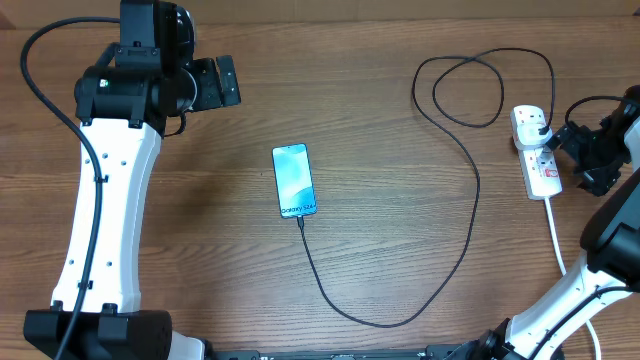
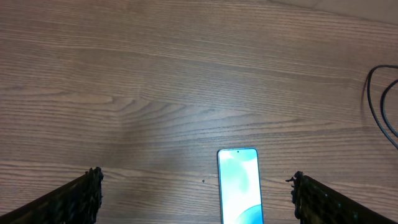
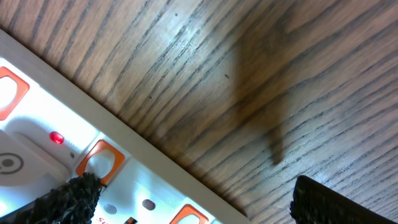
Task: Plug charger to phone and switch on socket
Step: 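Press the power strip's switch down with the right gripper, then lift the right gripper away from the power strip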
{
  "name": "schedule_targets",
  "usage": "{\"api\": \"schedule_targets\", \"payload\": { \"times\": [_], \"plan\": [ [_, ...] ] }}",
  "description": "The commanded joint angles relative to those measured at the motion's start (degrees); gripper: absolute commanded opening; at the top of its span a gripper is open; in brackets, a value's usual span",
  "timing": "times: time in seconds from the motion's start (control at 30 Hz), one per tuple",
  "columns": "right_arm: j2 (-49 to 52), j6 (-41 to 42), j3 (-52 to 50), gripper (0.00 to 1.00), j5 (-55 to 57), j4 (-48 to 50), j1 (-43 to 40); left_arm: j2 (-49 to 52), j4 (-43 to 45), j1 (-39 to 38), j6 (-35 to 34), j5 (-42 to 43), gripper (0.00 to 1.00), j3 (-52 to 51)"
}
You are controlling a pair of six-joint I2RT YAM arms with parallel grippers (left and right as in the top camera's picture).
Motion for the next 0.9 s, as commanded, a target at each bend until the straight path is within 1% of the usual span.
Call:
{"api": "schedule_targets", "payload": {
  "times": [0.0,0.13,0.3,0.43,0.53,0.67,0.87],
  "plan": [
    [-0.22,2.84,-0.09,1.00,-0.33,-1.40,0.44,0.20,0.04,-0.39,0.68,-0.76,1.00,0.17],
    [-3.63,6.84,-0.09,1.00,1.60,-3.28,-0.39,0.20,0.04,-0.37,0.68,-0.76,0.99,0.17],
    [-11.98,7.21,-0.09,1.00,2.56,-5.81,-0.74,0.20,0.04,-0.37,0.68,-0.76,0.99,0.17],
    [-19.58,7.48,-0.09,1.00,2.54,-9.81,-0.61,0.20,0.04,-0.37,0.66,-0.76,0.99,0.17],
    [-24.74,9.49,-0.11,1.00,2.27,-13.53,0.07,0.20,0.04,-0.37,0.68,-0.76,1.00,0.17],
    [-31.93,9.86,-0.90,1.00,2.29,-17.20,3.06,0.20,0.04,-0.37,0.68,-0.76,1.00,0.17],
    [-45.05,10.08,-7.80,0.99,2.34,-16.00,13.07,0.20,0.04,-0.37,0.66,-0.76,1.00,0.17]
  ]
}}
